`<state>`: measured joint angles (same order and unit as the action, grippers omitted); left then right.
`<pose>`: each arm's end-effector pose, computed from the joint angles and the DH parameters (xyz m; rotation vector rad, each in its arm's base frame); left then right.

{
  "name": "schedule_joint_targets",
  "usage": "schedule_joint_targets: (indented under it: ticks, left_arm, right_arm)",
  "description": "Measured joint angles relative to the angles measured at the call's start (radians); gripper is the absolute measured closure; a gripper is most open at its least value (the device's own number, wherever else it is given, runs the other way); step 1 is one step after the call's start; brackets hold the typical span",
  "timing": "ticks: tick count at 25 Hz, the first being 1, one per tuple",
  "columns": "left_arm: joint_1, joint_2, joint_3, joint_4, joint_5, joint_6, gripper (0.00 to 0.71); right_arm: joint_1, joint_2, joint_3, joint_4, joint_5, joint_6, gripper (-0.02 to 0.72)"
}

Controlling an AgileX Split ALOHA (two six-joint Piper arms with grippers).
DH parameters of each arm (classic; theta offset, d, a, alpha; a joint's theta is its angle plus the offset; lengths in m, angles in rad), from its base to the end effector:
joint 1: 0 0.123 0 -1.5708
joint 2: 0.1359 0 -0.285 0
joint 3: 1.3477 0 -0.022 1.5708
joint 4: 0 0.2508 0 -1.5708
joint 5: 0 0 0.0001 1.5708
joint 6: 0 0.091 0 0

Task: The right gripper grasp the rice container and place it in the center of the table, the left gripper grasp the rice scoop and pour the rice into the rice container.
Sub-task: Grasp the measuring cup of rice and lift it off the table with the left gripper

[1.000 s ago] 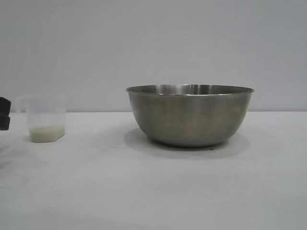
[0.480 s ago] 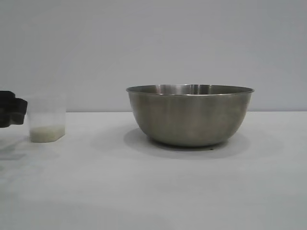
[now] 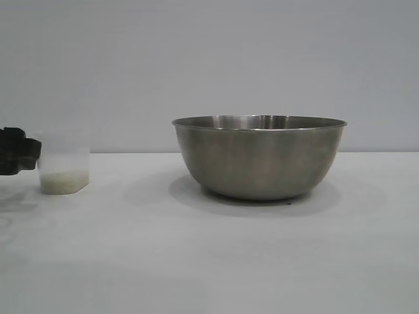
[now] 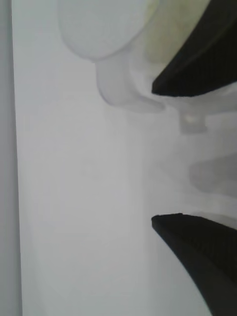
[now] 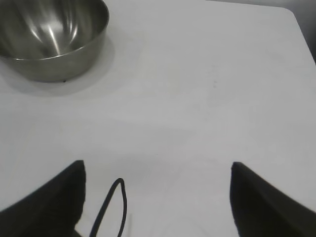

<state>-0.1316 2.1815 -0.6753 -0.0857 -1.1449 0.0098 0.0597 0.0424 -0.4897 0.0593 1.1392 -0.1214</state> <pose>0.3385 -0.0377 0.0628 0.0433 1.8451 -0.0379 -0.0014 0.0048 0.2685 -0.2003 2.1648 0.0375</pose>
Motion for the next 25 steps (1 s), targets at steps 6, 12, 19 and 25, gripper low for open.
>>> schedule_joint_targets:
  ticks: [6, 12, 19, 25]
  left_arm:
    - [0.002, 0.038, -0.068, 0.06, 0.0, 0.002, 0.272]
    - [0.006, 0.041, -0.101, 0.18, 0.0, 0.015, 0.655]
    - [0.006, 0.039, -0.106, 0.214, 0.0, 0.019, 0.71]
    - [0.006, -0.046, -0.107, 0.27, 0.014, 0.019, 0.71]
  right_arm:
    - [0.0, 0.0, 0.0, 0.0, 0.0, 0.002, 0.148]
    - [0.0, 0.0, 0.0, 0.0, 0.0, 0.002, 0.148]
    - [0.0, 0.0, 0.0, 0.0, 0.0, 0.002, 0.148]
    - [0.0, 0.0, 0.0, 0.0, 0.0, 0.002, 0.148]
